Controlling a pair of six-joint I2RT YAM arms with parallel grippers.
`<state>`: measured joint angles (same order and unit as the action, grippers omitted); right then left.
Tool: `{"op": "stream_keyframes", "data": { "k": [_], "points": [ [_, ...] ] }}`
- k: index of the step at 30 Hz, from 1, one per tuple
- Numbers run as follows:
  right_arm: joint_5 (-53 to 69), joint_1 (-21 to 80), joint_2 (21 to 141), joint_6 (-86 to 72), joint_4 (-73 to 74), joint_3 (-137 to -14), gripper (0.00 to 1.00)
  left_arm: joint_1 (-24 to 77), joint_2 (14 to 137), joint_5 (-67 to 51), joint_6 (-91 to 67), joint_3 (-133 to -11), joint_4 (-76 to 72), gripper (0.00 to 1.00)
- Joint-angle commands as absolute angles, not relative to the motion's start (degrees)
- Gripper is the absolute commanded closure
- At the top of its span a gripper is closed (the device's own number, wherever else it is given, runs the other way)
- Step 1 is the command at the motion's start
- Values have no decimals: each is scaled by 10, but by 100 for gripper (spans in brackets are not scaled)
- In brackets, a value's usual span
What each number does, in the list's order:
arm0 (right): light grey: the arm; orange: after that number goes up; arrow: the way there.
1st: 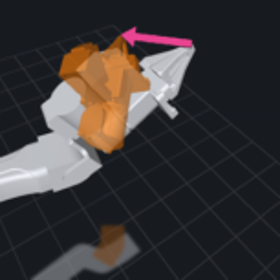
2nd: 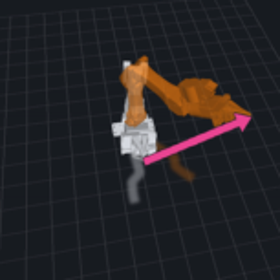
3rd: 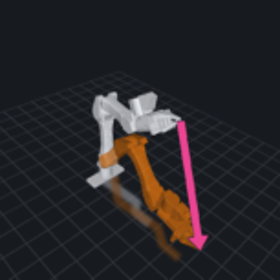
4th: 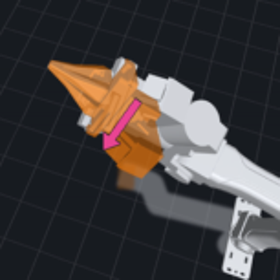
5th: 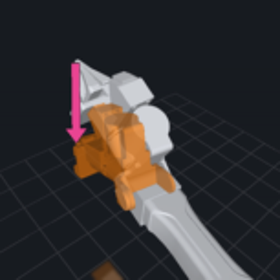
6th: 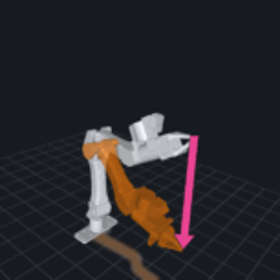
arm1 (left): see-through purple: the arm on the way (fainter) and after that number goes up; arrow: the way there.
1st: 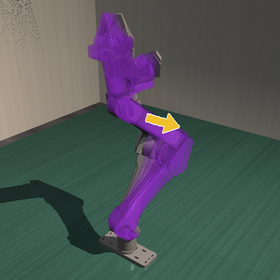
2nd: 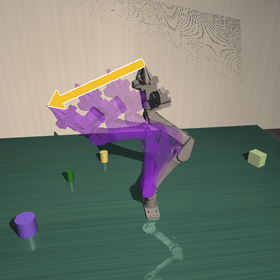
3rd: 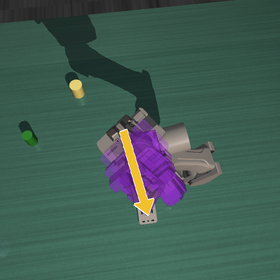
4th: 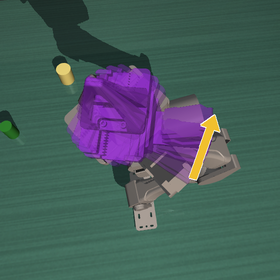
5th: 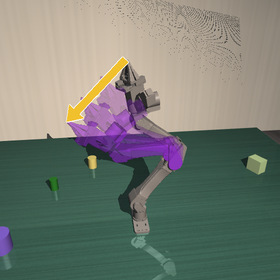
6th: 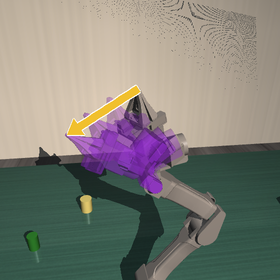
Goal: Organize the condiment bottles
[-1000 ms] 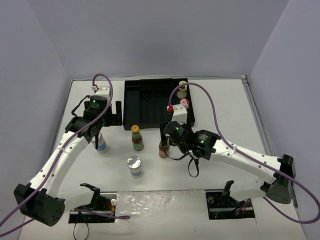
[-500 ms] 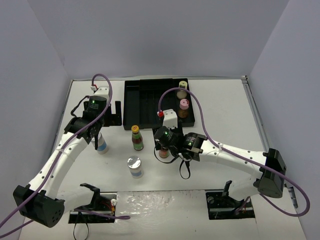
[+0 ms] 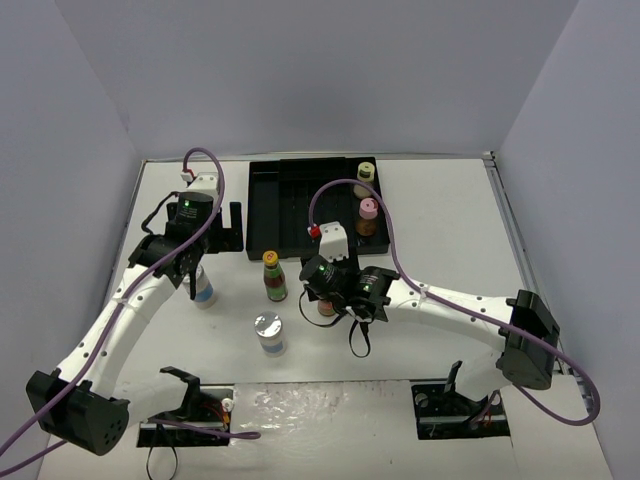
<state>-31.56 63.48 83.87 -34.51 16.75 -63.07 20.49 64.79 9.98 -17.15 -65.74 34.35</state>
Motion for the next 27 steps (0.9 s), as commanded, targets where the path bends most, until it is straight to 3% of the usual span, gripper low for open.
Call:
{"op": "stream_keyframes", "data": {
  "k": [1,19,23,27],
  "points": [
    [-346,637,833,-356,143,-630,38,201,633,109,-170,-668,319,3],
    [-348,633,828,-361,139,-613,47,201,633,112,-169,-667,320,3],
    [-348,631,829,-361,136,-611,57,201,634,112,-169,-667,320,3],
    [-343,628,834,-359,135,-611,79,201,635,112,-170,-667,320,3]
  ]
}}
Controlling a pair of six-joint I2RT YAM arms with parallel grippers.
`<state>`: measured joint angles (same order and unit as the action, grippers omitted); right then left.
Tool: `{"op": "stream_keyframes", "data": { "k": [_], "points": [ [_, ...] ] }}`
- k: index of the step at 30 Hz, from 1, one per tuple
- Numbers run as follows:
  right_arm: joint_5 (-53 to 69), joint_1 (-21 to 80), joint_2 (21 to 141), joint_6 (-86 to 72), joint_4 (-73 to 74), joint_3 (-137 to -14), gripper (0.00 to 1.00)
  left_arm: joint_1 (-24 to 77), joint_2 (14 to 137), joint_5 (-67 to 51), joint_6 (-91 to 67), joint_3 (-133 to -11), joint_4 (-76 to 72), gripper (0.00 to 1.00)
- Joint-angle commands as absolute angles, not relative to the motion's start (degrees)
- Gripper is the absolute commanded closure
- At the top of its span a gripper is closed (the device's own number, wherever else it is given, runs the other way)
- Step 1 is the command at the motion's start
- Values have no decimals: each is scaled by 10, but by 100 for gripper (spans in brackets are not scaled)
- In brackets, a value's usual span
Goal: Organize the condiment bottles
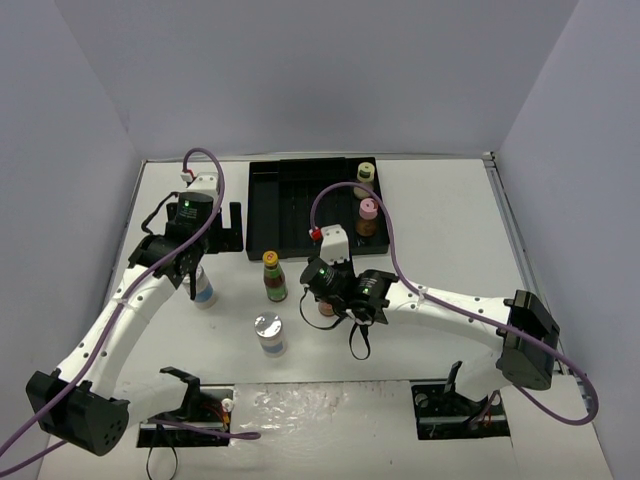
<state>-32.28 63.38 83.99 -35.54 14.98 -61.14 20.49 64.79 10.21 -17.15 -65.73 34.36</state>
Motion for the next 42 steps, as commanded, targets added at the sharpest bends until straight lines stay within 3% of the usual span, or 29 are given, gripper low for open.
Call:
{"op": "stream_keyframes", "data": {
  "k": [1,4,10,18,38,42],
  "points": [
    [-342,628,836,-359,135,-612,85,201,635,112,-170,-667,320,3],
    [-342,627,835,-359,135,-615,100,201,635,112,-170,-667,319,3],
    [-348,604,812,-338,142,-656,100,201,635,113,-170,-666,319,3],
    [-305,510,840,-265,178,-839,100,201,636,113,-170,-667,320,3],
    [-222,311,1248,-211,174,-1404,100,201,637,122,-168,-663,317,3],
    [-216,292,1282,-211,136,-1433,100,201,642,123,-168,-662,316,3]
  ]
}}
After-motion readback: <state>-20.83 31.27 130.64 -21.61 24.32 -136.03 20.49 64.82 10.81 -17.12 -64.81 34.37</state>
